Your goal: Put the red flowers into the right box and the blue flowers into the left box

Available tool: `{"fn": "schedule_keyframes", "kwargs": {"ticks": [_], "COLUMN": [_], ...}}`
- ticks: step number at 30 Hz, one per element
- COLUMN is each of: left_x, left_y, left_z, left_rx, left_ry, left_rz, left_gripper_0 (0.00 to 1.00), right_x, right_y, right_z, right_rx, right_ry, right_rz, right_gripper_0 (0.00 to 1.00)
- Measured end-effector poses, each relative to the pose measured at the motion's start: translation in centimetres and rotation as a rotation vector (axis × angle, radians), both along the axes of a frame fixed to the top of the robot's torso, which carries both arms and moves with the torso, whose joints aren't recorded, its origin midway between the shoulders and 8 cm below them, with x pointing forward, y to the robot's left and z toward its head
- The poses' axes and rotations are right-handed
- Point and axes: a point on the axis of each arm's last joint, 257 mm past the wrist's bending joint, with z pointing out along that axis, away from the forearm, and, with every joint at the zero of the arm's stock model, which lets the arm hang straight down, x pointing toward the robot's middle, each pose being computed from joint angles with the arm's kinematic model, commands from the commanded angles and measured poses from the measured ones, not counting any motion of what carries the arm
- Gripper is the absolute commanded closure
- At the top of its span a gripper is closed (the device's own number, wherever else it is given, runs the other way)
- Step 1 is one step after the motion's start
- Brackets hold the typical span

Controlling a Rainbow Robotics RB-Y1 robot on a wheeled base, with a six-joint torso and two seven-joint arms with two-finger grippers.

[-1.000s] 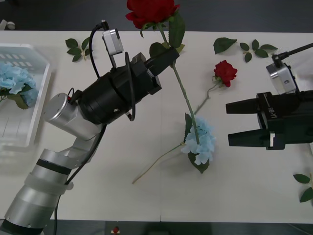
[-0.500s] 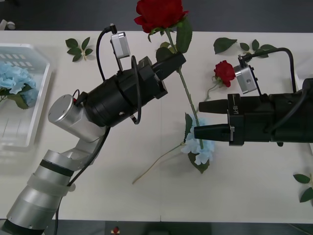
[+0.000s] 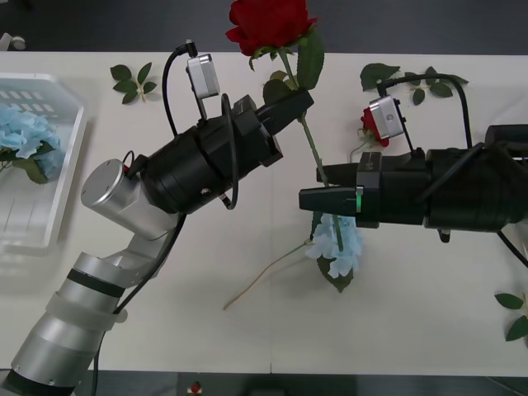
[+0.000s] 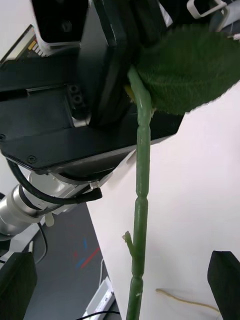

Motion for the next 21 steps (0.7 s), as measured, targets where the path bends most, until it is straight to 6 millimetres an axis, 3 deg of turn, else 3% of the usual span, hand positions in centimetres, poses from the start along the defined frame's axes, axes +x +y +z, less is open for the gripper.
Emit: {"fn": "schedule_keyframes", "kwargs": {"ticks": [7,17,18,19,21], "left_x": [0.3,0.3,0.3,0.3,0.3], "left_y": [0.1,0.1,0.1,0.1,0.1], "left_z": [0.0,0.0,0.0,0.0,0.0], "left_rx": [-0.001,-0.001,-0.001,-0.001,-0.001], "left_ry": [0.006,0.006,0.006,0.006,0.006], "left_rz": [0.012,0.012,0.012,0.012,0.012], "left_gripper_0": [1.0,1.0,1.0,1.0,1.0], "right_x": [-0.1,0.9,1.0,1.1,1.1], "right_y": [0.7,1.0,1.1,1.2,1.3], "right_z": [-1.3,-0.2,-0.2,-0.2,-0.5], "right_rx": [-0.039,-0.026,-0.026,-0.024,-0.029], "right_ry": [0.01,-0.003,-0.007,-0.009,-0.01], "right_rz": [0.004,-0.019,-0.024,-0.028,-0.029], "right_gripper_0": [0.0,0.0,0.22,0.67,1.0]}}
